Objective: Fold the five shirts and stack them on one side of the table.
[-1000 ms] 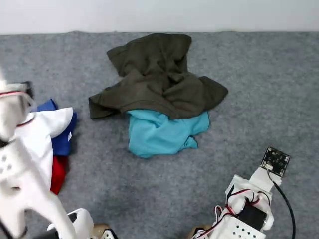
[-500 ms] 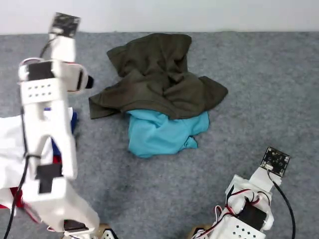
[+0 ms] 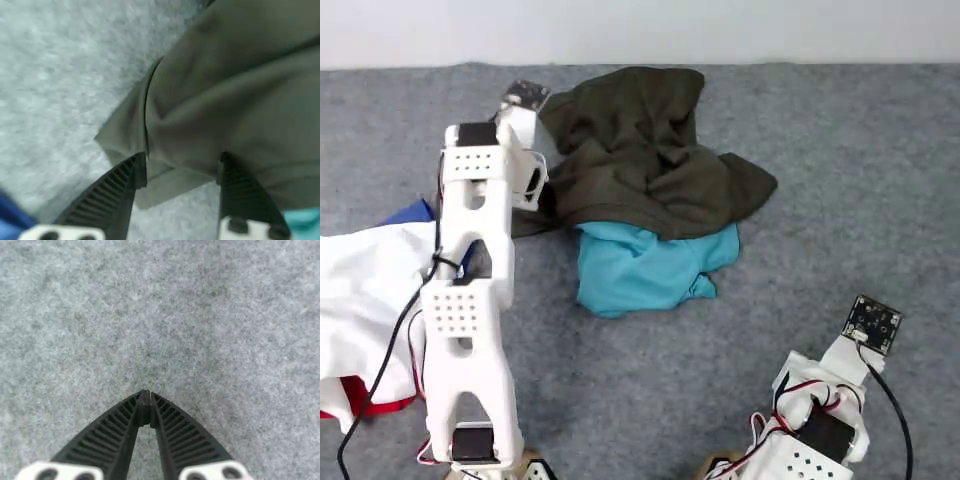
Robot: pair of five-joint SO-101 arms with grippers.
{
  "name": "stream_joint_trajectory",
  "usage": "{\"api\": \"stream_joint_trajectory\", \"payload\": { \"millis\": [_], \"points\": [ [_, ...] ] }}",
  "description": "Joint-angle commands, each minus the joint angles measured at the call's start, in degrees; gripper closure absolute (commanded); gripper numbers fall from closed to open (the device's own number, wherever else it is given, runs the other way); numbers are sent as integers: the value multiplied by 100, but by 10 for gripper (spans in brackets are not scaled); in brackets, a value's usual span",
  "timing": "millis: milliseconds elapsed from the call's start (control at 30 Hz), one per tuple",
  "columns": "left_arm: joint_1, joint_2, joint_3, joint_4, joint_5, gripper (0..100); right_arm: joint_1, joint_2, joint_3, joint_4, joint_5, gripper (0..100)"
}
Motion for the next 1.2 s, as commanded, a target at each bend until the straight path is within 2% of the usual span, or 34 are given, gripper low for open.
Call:
{"api": "stream_joint_trajectory", "payload": {
  "millis": [0, 100, 200, 300, 400, 567, 733, 900, 1033, 1167],
  "points": [
    [18, 686, -1007, 369, 35, 768, 92, -13, 79, 22, -35, 987],
    [62, 1248, -1763, 747, 9, 797, 92, -13, 79, 22, -35, 987],
    [70, 1574, -2475, 967, 0, 886, 92, -13, 79, 22, -35, 987],
    [70, 1714, -2765, 1020, 0, 969, 92, -13, 79, 22, -35, 987],
    [18, 1618, -2862, 1029, 9, 986, 92, -13, 79, 22, -35, 987],
    [-132, 695, -2897, 1029, 62, 986, 92, -13, 79, 22, -35, 987],
    [-325, -659, -2879, 1029, 791, 986, 92, -13, 79, 22, -35, 987],
    [-651, -1749, -2870, 1029, 844, 986, 92, -13, 79, 22, -35, 987],
    [-1169, -2505, -2879, 1020, 844, 986, 92, -13, 79, 22, -35, 987],
    [-1969, -3138, -2879, 1011, 844, 986, 92, -13, 79, 22, -35, 987]
  ]
}}
